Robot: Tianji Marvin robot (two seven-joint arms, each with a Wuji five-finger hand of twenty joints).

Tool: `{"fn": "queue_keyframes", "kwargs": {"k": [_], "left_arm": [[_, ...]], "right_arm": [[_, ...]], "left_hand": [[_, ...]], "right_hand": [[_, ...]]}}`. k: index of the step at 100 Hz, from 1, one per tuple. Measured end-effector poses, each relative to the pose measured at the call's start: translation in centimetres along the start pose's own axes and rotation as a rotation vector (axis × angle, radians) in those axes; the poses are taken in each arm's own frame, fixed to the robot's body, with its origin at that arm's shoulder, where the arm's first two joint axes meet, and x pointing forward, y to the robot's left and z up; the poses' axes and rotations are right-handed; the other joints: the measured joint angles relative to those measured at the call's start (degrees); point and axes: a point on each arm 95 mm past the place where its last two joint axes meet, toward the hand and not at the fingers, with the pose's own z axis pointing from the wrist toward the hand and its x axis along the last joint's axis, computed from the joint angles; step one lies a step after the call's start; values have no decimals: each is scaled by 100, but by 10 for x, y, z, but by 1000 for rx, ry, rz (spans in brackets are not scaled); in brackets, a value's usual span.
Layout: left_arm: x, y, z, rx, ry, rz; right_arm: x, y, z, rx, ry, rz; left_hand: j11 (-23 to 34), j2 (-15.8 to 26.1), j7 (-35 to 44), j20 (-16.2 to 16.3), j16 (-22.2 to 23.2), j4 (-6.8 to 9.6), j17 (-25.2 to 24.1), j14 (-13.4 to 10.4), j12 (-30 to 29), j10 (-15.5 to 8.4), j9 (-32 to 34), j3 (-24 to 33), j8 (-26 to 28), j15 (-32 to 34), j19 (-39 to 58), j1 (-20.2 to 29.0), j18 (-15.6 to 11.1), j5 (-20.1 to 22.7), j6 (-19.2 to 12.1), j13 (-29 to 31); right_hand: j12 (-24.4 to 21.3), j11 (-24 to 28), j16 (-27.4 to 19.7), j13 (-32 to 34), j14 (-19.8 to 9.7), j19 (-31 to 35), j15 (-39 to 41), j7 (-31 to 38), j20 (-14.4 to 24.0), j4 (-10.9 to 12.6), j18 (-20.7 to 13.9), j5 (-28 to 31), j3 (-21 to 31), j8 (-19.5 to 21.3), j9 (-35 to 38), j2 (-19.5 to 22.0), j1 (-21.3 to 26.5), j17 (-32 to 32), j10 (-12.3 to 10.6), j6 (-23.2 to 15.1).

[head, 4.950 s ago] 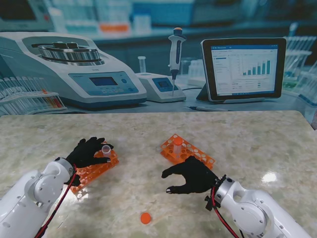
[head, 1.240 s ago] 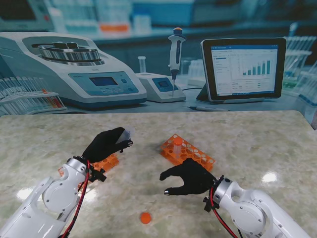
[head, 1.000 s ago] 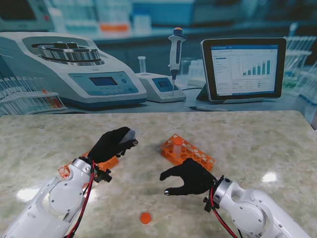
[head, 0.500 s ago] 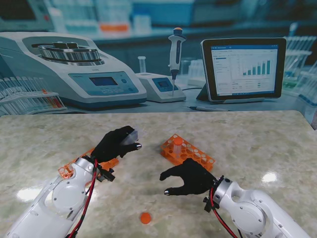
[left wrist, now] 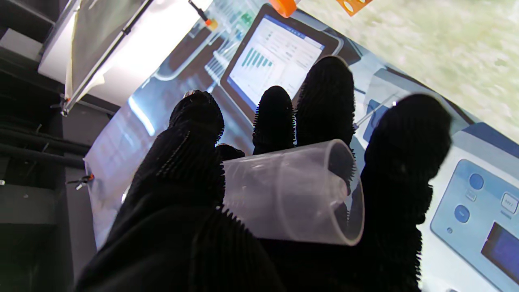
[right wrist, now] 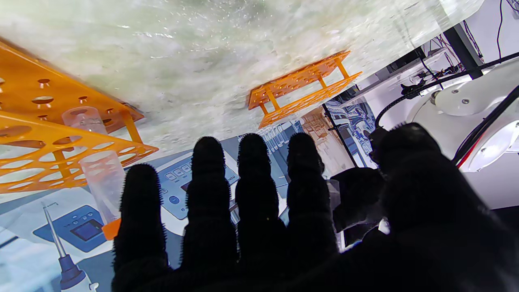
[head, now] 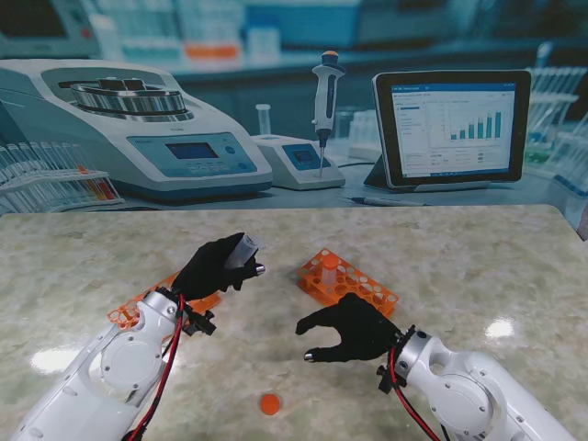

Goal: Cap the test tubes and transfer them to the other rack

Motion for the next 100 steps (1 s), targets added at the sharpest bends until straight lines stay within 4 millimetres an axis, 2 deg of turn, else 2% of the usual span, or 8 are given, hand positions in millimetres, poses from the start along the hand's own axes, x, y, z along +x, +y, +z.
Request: {"fn": "queue_keyframes", "kwargs": {"k": [14,20,28,35,46,57,65,100], "left_arm": [[0,1,1,-7,7,-3],[0,1,1,-10,13,-5],[0,1,1,-13,19,-8],[0,2,1,-18,19,-22],[0,3,1,-22,23,-23],[2,3,1,-20,35,-21],[2,4,0,-19,42,-23],[3,10,-9,-30,35,-30]], "right_arm": [[1,0,0,1,2,0],[1,-1,0,2,3,-1],[3,-1,0,3,7,-1],[5,-1,1,4,12,0],[9,-3,2,8,22,2],[14,-6,4,16,34,5],[18,-9,7,26,44,8],[32,-18,16,65,83,-29]], "left_hand": [[-466,63,96,0,-317,0,-1739,72,849,-145,-268,-27,393,-1012,-1692,158,152,2,-121,-920],[-277,86,134,0,-94,0,-2266,1,1387,-262,-411,-52,484,-889,-1854,159,154,68,-194,-1194],[197,145,138,54,453,0,-2372,-37,1633,-268,-479,-111,562,-275,-1782,159,154,66,-254,-1250],[634,209,138,203,1008,0,-2090,-38,1660,-268,-480,-153,627,462,-1188,159,155,62,-308,-1253],[1231,273,138,583,1668,0,-1133,-38,1455,-244,-480,-234,692,1576,393,157,266,61,-320,-1254],[1594,322,138,707,1833,0,-137,-128,1377,-194,-470,-325,742,2541,1974,155,-373,61,-371,-1129],[1754,340,147,512,1812,0,350,-315,1436,-166,-377,-382,742,2983,2515,151,-569,61,-372,-940],[2113,361,193,445,1599,1,659,-502,1585,-135,-118,-455,743,3389,2926,89,-758,144,-451,-664]], "right_hand": [[0,0,0,0,0,0,0,0,0,0,0,1,0,0,0,0,0,1,0,0],[0,0,0,0,-1,0,0,0,0,0,0,1,0,0,0,0,0,2,0,0],[0,0,0,0,-1,0,0,0,0,0,0,2,0,7,4,0,0,4,0,0],[0,8,0,1,-1,0,0,15,0,0,0,2,0,11,8,0,0,15,0,0],[91,77,0,2,-1,0,0,106,0,0,0,3,0,71,18,0,1,38,0,0],[217,156,170,68,12,33,117,107,0,0,0,3,0,135,145,0,6,69,0,0],[366,183,376,118,27,44,286,112,70,0,0,3,0,160,187,-2,10,91,0,0],[1179,591,1206,463,32,238,602,292,641,0,-15,144,226,661,308,-795,53,376,0,68]]}}
